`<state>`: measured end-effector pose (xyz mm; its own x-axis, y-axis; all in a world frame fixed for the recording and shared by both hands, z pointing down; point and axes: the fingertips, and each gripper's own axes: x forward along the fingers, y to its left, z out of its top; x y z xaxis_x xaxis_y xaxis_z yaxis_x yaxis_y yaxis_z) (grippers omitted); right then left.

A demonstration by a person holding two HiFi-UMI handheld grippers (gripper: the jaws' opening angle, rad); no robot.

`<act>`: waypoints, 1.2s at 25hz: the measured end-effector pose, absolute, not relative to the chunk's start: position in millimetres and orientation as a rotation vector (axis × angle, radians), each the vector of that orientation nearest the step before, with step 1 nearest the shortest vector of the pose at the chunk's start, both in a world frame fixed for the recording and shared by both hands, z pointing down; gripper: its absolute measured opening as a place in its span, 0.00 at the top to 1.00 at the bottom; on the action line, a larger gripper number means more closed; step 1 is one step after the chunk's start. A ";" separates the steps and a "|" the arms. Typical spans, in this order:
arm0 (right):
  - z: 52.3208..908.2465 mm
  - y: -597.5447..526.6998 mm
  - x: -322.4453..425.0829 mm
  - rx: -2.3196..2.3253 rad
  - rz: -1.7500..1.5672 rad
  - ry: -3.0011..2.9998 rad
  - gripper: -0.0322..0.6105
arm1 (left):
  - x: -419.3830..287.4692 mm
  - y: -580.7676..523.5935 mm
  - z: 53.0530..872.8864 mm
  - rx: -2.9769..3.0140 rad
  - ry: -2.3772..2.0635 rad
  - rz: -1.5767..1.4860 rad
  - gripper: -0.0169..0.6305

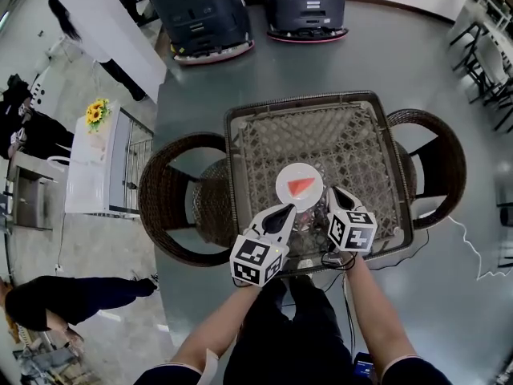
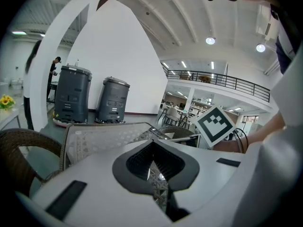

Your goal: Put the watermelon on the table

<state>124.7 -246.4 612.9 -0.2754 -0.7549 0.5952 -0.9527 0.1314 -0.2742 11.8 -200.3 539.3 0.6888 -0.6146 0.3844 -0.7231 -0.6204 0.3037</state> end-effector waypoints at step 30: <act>385.4 -156.7 92.0 1.706 0.575 -2.672 0.95 | 29.5 -140.6 417.7 2.636 -0.962 0.174 0.97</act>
